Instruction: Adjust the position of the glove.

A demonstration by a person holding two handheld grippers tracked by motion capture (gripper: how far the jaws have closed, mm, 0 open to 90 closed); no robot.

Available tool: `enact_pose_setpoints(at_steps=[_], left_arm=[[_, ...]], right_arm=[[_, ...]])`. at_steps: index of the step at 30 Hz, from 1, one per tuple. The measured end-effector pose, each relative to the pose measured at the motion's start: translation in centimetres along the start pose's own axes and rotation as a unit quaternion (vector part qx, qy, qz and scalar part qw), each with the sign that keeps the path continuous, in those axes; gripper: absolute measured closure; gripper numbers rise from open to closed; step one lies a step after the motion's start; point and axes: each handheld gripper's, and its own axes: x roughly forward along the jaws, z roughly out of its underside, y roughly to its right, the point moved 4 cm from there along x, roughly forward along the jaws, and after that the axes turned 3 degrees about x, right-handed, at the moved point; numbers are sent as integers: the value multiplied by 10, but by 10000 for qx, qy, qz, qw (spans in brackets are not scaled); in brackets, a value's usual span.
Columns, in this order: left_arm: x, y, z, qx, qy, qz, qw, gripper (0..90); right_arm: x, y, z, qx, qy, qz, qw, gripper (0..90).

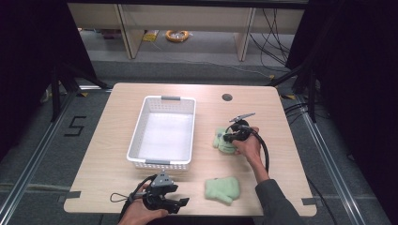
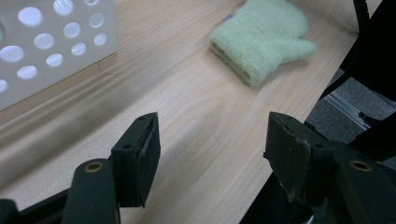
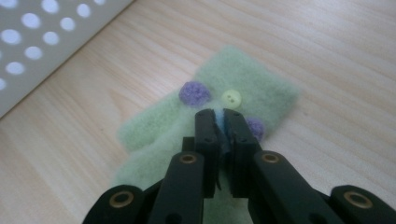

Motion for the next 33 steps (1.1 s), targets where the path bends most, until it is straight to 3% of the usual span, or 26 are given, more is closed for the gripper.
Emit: enact_pose_setpoints(at_steps=[6,9,10,12,13,15,16,19,21,22,23,25,27,28,29,30,33], left_arm=[[0,0,0,-59,30,26,10000,354],[-1,-1,0,17,-49,24,10000,355],[-1,-1,0,-9,-60,21,10000,355],[0,-1,0,-93,-19,-18,10000,355],[0,0,0,-137,21,24,9999,356],[-1,-1,-1,-55,12,18,10000,355],[0,-1,-1,-75,25,16,10000,356],[-1,-2,0,-22,-34,26,10000,356],[-1,-2,0,-33,-28,24,10000,356],[0,-1,-1,-76,20,19,10000,356],[0,-1,-1,-78,26,16,10000,356],[0,-2,-1,-81,22,10,10000,356],[0,-2,-1,-116,50,1,9999,356],[-2,-4,0,3,-70,6,10000,356],[-1,-3,-1,-56,-29,-19,10000,356],[-1,-3,-1,-129,18,-44,9999,356],[-1,-4,-2,-88,27,-9,10000,352]], right_arm=[[-23,-5,-5,-452,175,-263,9985,872],[-33,-11,-6,-447,249,-398,9979,873],[-37,-11,-6,-574,235,-393,9973,873],[-41,-14,-6,-546,225,-446,9973,874],[-42,-16,-6,-550,375,-497,9965,874],[-51,-18,-6,-683,343,-594,9953,874],[-58,-25,-5,-715,472,-730,9936,875],[-67,-31,-4,-863,479,-762,9922,874],[-78,-36,-2,-1070,438,-840,9897,874],[-82,-40,0,-1060,418,-912,9893,874],[-86,-45,2,-1117,549,-1024,9869,874],[-97,-54,9,-1325,513,-1173,9829,874],[-100,-59,13,-1309,497,-1257,9821,874],[-103,-63,16,-1387,495,-1366,9796,874],[-106,-69,23,-1500,486,-1474,9764,874],[-106,-69,23,-1500,486,-1474,9764,874],[-110,-78,34,-1583,474,-1657,9722,874]])
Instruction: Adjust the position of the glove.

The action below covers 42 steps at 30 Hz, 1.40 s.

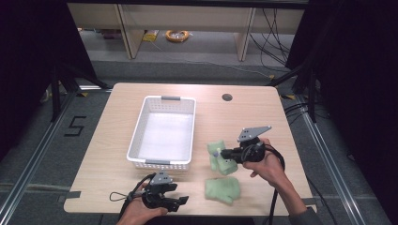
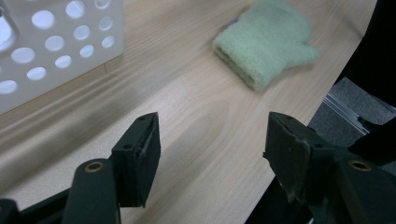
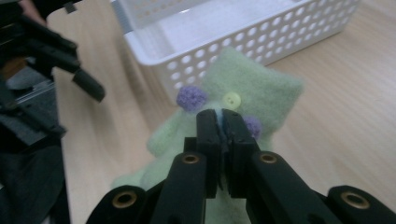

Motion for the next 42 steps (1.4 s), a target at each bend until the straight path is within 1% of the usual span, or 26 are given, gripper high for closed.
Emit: enact_pose_setpoints(at_steps=[1,2,4,7,9,10,11,13,15,18,19,21,22,24,25,27,28,30,31,33,34,36,37,38,40,42], left_arm=[[0,0,0,-3,-10,-5,10000,351],[0,0,0,-5,-8,-2,10000,350],[0,0,0,-41,3,-14,10000,345],[0,0,-1,-45,1,-19,10000,328],[0,1,-2,-48,9,-14,10000,316],[-1,0,-2,58,-66,-25,10000,312],[0,2,-2,-68,2,-37,10000,309],[0,2,-4,94,-13,10,10000,304],[0,4,-7,37,79,27,10000,304],[1,5,-13,132,163,35,9998,306],[0,5,-15,241,66,41,9997,308],[3,8,-18,111,205,73,9997,317],[4,8,-20,201,175,98,9996,337],[7,9,-24,278,160,101,9994,338],[9,10,-25,202,162,112,9996,342],[14,12,-29,210,197,176,9994,355],[16,12,-31,312,148,170,9993,362],[21,14,-36,301,146,215,9992,371],[23,14,-38,404,140,231,9988,380],[28,17,-41,437,130,278,9986,399],[30,18,-42,485,127,300,9983,404],[34,19,-45,499,76,313,9982,419],[36,19,-47,582,78,349,9977,426],[38,19,-47,566,50,332,9978,437],[40,19,-49,657,11,377,9971,443],[43,17,-50,645,-23,378,9972,445]], right_arm=[[0,-4,2,24,-7,-41,10000,874],[0,-8,5,-107,24,-74,9999,874],[0,-15,10,-88,-62,-147,9998,874],[1,-22,19,-252,-161,-278,9992,874],[1,-27,25,-253,-236,-362,9987,874],[1,-29,27,-240,-274,-360,9987,874],[1,-31,30,-308,-311,-429,9981,874],[2,-35,37,-379,-408,-520,9971,874],[3,-37,38,-404,-428,-558,9967,874],[5,-41,42,-428,-553,-655,9954,874],[6,-42,43,-481,-589,-715,9945,873],[10,-43,45,-498,-627,-746,9940,873],[14,-43,47,-521,-716,-788,9930,873],[16,-43,48,-525,-731,-785,9928,873],[18,-42,50,-520,-738,-773,9929,872],[21,-41,53,-472,-824,-763,9926,871],[23,-40,54,-534,-803,-786,9922,870],[25,-40,57,-497,-855,-744,9923,865],[26,-39,57,-593,-841,-763,9918,860],[27,-41,59,-517,-829,-773,9922,832],[27,-41,59,-587,-807,-770,9920,808],[26,-42,60,-491,-777,-664,9936,759],[26,-42,60,-487,-698,-654,9942,737],[24,-42,60,-451,-622,-611,9952,713],[17,-42,59,-317,-455,-431,9975,669],[8,-44,60,-186,-355,-313,9987,650]])
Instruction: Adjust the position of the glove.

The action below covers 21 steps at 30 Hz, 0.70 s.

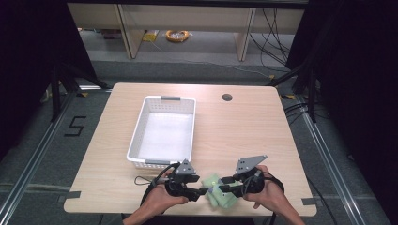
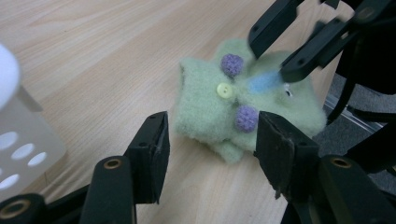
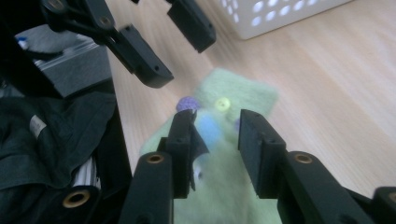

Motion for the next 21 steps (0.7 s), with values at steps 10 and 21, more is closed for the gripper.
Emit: enact_pose_setpoints(at_steps=[10,21], left_arm=[[16,-7,-3,-141,-166,150,9997,487],[19,-9,1,-221,-126,210,9995,797]], right_arm=[[-18,-13,32,638,-99,713,9954,605],[-6,-8,38,784,-233,652,9945,805]])
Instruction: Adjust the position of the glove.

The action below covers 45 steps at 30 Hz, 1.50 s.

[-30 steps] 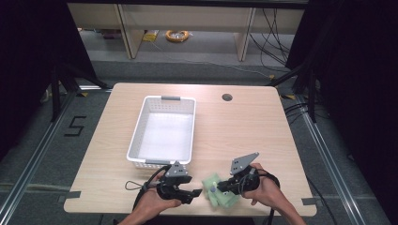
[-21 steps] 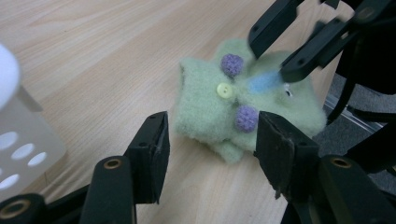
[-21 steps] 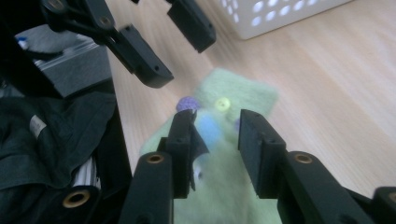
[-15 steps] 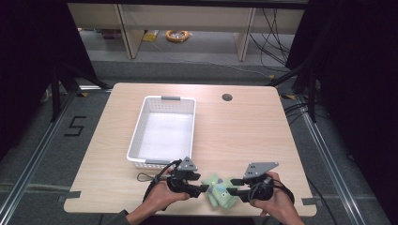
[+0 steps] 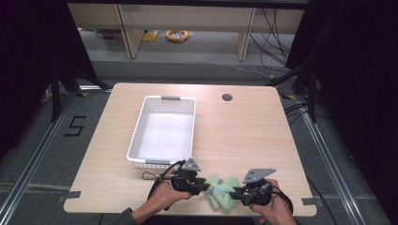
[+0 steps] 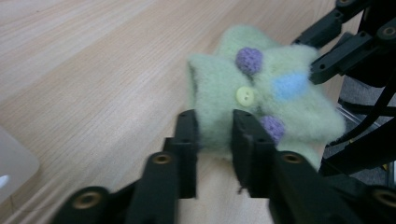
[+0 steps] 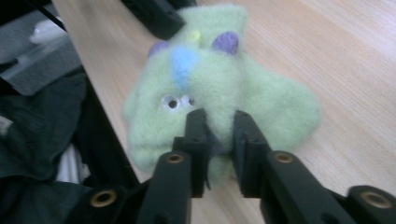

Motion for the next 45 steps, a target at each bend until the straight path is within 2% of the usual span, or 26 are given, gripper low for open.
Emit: enact_pose_setpoints(at_steps=[2,4,5,6,10,11,13,15,17,19,20,22,23,25,29,31,32,33,36,37,38,40,41,42,43,45], left_arm=[[-4,1,-1,-71,63,90,9999,830],[-8,5,-1,-130,115,224,9996,843],[-10,8,-2,-125,166,248,9995,848],[-12,10,-2,-112,191,233,9995,851],[-19,29,-3,-207,385,432,9981,857],[-20,33,-2,-168,418,408,9981,858],[-20,38,1,-89,421,436,9981,868],[-15,43,5,-127,374,486,9980,892],[-10,43,10,-202,204,504,9983,887],[-6,39,12,-234,180,500,9983,867],[-6,35,12,-273,191,504,9982,855],[-7,31,10,-334,274,436,9981,788],[-9,27,9,-319,287,353,9985,719],[-11,22,6,-397,363,218,9983,677],[-7,9,2,-421,370,-133,9983,587],[-3,4,1,-439,300,-183,9984,553],[0,3,0,-433,294,-232,9984,539],[1,3,0,-451,300,-281,9981,526],[4,1,-3,-500,265,-294,9980,518],[4,1,-4,-519,278,-360,9976,507],[3,0,-6,-533,276,-370,9975,496],[3,-2,-8,-445,290,-365,9979,484],[3,-3,-10,-513,319,-403,9974,479],[4,-4,-11,-625,334,-399,9967,475],[4,-7,-12,-504,318,-406,9974,475],[7,-7,-12,-564,231,-352,9975,474]], right_arm=[[-5,0,-3,-62,58,14,10000,812],[-12,-2,-7,17,110,-46,9999,816],[-16,2,-10,-154,200,20,9997,818],[-20,3,-13,-148,211,7,9997,819],[-31,13,-27,-346,263,7,9991,820],[-33,16,-31,-355,278,5,9990,820],[-33,21,-37,-375,186,-29,9991,820],[-29,25,-40,-433,-49,-132,9990,820],[-19,29,-40,-394,-160,-143,9990,820],[-13,31,-37,-285,-283,-313,9987,820],[-12,34,-37,-384,-305,-322,9983,820],[-8,37,-35,-529,-335,-423,9971,820],[-8,38,-34,-573,-338,-435,9968,820],[-9,38,-33,-490,-325,-446,9973,820],[-10,39,-33,-557,-316,-452,9969,818],[-8,39,-32,-504,-310,-516,9969,808],[-7,41,-31,-585,-301,-572,9962,788],[-7,41,-31,-385,-305,-451,9978,734],[-7,42,-28,-195,-235,-337,9990,624],[-9,44,-28,-86,-191,-206,9996,619],[-11,43,-28,-36,-164,-203,9997,612],[-18,42,-27,100,-33,69,9999,591],[-21,39,-26,185,-15,180,9997,590],[-23,37,-25,96,50,255,9996,589],[-25,32,-23,264,212,359,9988,587],[-26,27,-18,317,152,460,9983,580]])
